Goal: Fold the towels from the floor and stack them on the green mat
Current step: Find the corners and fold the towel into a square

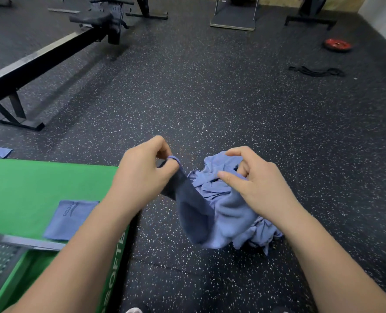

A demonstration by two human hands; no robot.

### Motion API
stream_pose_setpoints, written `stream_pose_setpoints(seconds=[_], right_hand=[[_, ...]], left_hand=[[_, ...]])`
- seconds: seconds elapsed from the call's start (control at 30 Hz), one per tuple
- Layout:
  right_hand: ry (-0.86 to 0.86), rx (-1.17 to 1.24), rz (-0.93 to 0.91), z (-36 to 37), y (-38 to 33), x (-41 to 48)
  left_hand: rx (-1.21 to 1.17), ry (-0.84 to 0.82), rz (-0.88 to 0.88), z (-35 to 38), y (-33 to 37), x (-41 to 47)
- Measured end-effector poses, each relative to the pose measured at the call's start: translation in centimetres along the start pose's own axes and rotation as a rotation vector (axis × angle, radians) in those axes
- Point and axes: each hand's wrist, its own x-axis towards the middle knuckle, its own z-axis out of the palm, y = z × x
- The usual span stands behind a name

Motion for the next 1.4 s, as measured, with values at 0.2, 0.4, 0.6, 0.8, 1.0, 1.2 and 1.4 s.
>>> stream_pose_setpoints(seconds=[0.2,0.4,0.6,0.8,1.0,1.2,1.4], right_hand=[[0.124,0.002,0.054,-1.0,1.4,0.6],[0.155,0.064,0.034,-0.9,0.7,0.2],[0.223,0.136,0.017,-0.5,0.0,0.2],[0.046,0.178,-0.008,0.2,-0.8,-0.4],[-0.074,0.239,-0.031,2.0,-1.4,-0.6],[-0.136,0.246,-0.022,2.2,-1.7,-0.9],[-0.177,0.234,-0.034,2.1,-2.1,-1.2]], left_hand=[[0.047,-0.001,-0.251,-0.7,-2.0,1.0],[0.028,-0.011,-0.282,-0.1,-3.1,1.0],[-0.272,0.080,-0.366,1.5,-2.9,0.9],[-0.651,-0.220,-0.386,3.3,-0.6,-0.4],[-0.764,-0.313,-0.374,4.6,1.4,-1.2],[-0.753,-0.335,-0.319,4.9,1.9,-1.6],[-0.779,-0.325,-0.298,4.8,2.0,-1.7]])
